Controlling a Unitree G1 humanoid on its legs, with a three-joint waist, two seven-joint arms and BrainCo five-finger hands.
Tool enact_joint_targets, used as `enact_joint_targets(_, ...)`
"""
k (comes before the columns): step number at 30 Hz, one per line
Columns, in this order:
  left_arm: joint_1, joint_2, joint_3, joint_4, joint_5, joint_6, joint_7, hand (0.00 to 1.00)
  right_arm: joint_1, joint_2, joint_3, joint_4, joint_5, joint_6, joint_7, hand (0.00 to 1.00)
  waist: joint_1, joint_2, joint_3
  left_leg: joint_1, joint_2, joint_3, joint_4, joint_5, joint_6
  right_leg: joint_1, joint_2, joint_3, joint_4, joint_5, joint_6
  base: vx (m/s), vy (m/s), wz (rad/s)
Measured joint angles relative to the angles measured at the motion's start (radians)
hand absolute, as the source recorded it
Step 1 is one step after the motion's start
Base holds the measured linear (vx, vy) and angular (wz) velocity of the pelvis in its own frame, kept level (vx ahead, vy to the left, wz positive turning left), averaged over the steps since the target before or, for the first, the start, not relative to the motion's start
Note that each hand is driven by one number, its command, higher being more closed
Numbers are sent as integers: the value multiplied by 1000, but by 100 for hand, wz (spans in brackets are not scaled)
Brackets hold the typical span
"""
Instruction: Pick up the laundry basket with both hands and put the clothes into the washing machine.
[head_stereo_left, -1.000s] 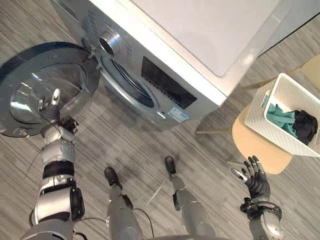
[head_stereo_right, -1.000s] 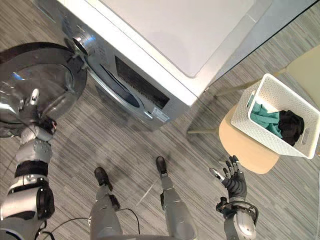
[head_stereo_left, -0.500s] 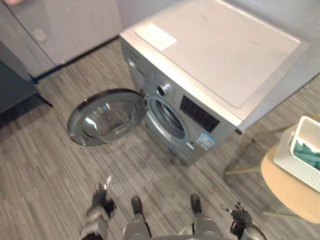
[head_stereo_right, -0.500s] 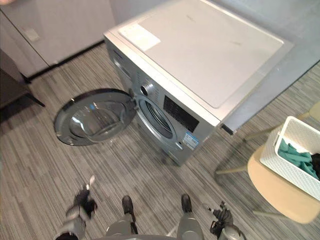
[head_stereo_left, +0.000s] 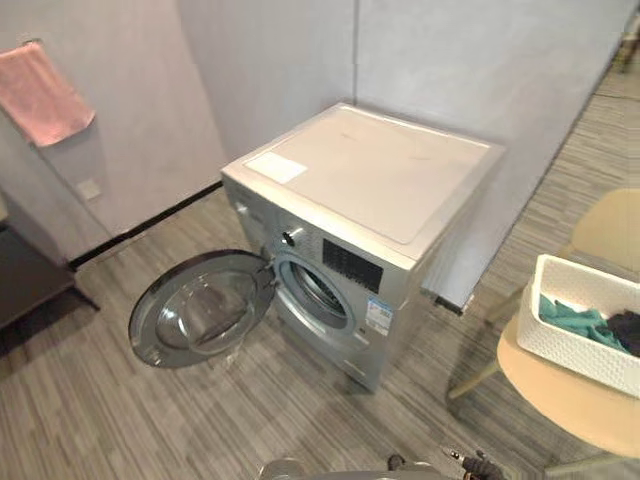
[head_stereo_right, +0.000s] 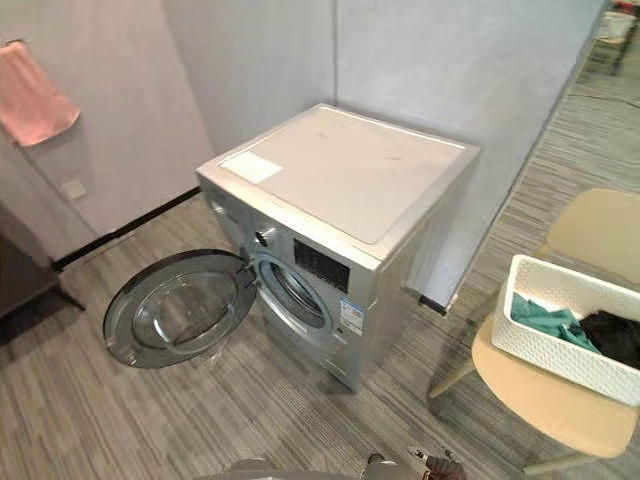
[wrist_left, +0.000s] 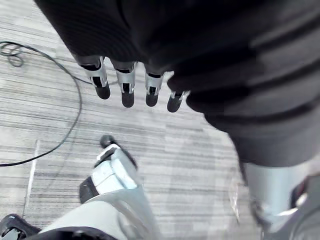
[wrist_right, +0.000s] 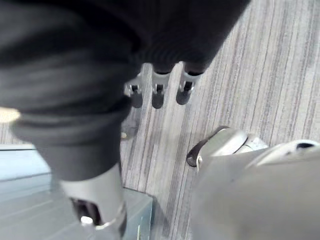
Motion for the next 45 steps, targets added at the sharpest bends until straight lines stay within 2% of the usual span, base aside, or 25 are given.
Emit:
enact_joint_targets(1,-16,7,-21,0,17,-1,-2,0,-1,0,3,0,-1,0,6,0,-7,6,3,2,-1,7,-12,1,1,-2,-3,12,-15,6,-5,31,101,-66)
enact_joint_targets(5,-134,41,-140,-3,65,-19,-4,0,21,1,8,-5,-32,-1,6,0,-50,-32,-11,3,-36,36,-175,71,8,-40,-46,34,-161,96,-26,58,19,-33)
enact_joint_targets(7,-178,48,-172,-29,65,-20,-1,0,31,10,-7,-1,-25,-1,2,0,-67,-37,-10,-12,-31,56,-209,97,-2,-85,-45,2,-182,144,18,136,-61,-32)
enact_joint_targets(9,-195,44,-180,-82,61,-23,-1,0,23,19,-34,-1,-25,-1,-14,0,-59,-38,17,-23,24,103,-200,124,-26,-128,-24,-201,-174,186,-33,164,-163,-68)
enact_joint_targets(10,-212,33,-177,-92,56,-24,-1,0,30,20,-59,0,-25,0,-22,0,-70,-35,44,-14,43,112,-183,118,-37,-131,-18,-282,-144,168,-59,103,-159,-32)
enact_joint_targets(13,-199,-1,-117,-96,1,-31,0,0,51,25,-117,-1,-15,3,-38,0,-64,-16,66,44,74,141,-141,116,-35,-107,31,-340,-72,163,-68,82,-114,-45)
enact_joint_targets(14,-184,-1,-102,-95,-27,-31,0,0,42,28,-124,-1,-3,3,-38,0,-61,-16,65,59,82,149,-137,116,-34,-99,31,-345,-76,132,-71,26,-151,-72)
enact_joint_targets(15,-175,-5,-83,-88,-47,-34,2,0,26,32,-150,-3,12,4,-38,0,-64,-11,73,94,85,168,-146,106,-33,-110,-3,-441,-34,32,-97,-12,-94,-47)
enact_joint_targets(16,-175,-7,-84,-74,-47,-34,2,0,23,35,-171,-2,14,4,-39,0,-68,-6,75,101,84,177,-149,106,-33,-123,-25,-497,6,7,-93,-32,-62,-24)
enact_joint_targets(18,-169,-14,-86,-48,-46,-34,1,0,39,38,-225,9,15,6,-37,0,-68,-6,75,118,75,173,-157,95,-48,-127,-28,-504,52,22,-87,-26,4,1)
enact_joint_targets(21,-154,-11,-23,-39,-44,-36,1,0,36,45,-315,63,15,9,-33,0,-71,18,70,145,123,182,-175,67,-88,-137,2,-530,123,-34,-109,4,-91,12)
enact_joint_targets(22,-154,-10,28,-38,-45,-36,1,0,38,52,-348,80,12,17,-27,0,-80,7,76,147,146,185,-156,42,-115,-152,13,-552,184,-73,-124,-7,-143,24)
enact_joint_targets(24,-131,6,82,-33,-67,-36,4,0,43,58,-360,93,10,26,-21,0,-72,-25,81,145,157,185,-73,38,-118,-154,18,-550,235,-111,-146,20,-143,-2)
enact_joint_targets(25,-117,11,120,-28,-110,-33,10,0,47,55,-363,94,4,27,-19,0,-71,-46,79,87,179,197,76,46,-38,-146,23,-550,239,-118,-157,77,-256,-16)
enact_joint_targets(26,-106,9,146,-18,-157,-29,24,0,48,51,-370,85,4,23,-21,0,-69,-85,76,14,198,203,241,72,76,-110,17,-541,224,-122,-168,67,-222,-14)
enact_joint_targets(27,-102,10,155,-17,-178,-29,25,0,50,45,-371,81,4,21,-22,0,-68,-85,84,-6,207,204,294,81,96,-93,19,-539,216,-122,-171,70,-273,-10)
enact_joint_targets(29,-91,-9,150,-12,-193,-29,23,0,49,4,-364,79,4,19,-33,0,-62,-69,93,-34,157,175,331,63,68,-52,29,-531,191,-119,-177,21,-159,-16)
enact_joint_targets(30,-86,-22,140,-13,-189,-30,21,0,37,-21,-359,80,4,19,-35,0,-59,-53,93,-37,75,127,291,36,21,-37,31,-512,177,-118,-175,17,-51,-26)
enact_joint_targets(33,-71,-32,122,-20,-184,-32,21,0,4,-38,-338,78,2,17,-33,0,-40,-32,97,-8,-100,6,78,25,4,22,57,-455,82,-88,-155,93,-41,-56)
enact_joint_targets(34,-64,-34,118,-22,-183,-33,20,0,-8,-36,-337,78,2,17,-32,0,-31,-24,96,-1,-125,-39,16,26,4,35,69,-444,54,-79,-154,157,-12,-75)
enact_joint_targets(36,-53,-33,116,-19,-182,-29,18,0,-30,-23,-316,78,-13,17,-29,0,-3,-24,93,30,-146,-120,-50,22,49,81,103,-388,-31,-11,-169,203,-8,-75)
enact_joint_targets(38,-47,-35,115,-19,-180,-29,13,0,-56,-21,-289,76,-34,15,-27,0,13,-11,87,53,-139,-97,-75,22,94,96,122,-347,-54,6,-178,163,21,-68)
enact_joint_targets(41,-52,-39,112,-21,-157,-29,1,0,-48,13,-230,20,-34,1,-25,0,14,-18,85,87,-133,-69,-111,23,95,109,126,-331,-56,6,-176,118,41,-29)
enact_joint_targets(43,-74,-35,93,-29,-138,-29,1,0,-23,42,-187,-26,-33,-1,-15,0,17,-28,86,116,-134,-46,-127,22,106,45,121,-355,95,-78,-95,105,17,-7)
enact_joint_targets(45,-100,-17,80,-34,-132,-28,5,0,-2,87,-120,-82,-21,-3,-9,0,16,-61,105,138,-145,4,-119,25,116,-169,75,-446,559,-128,26,70,-54,-14)
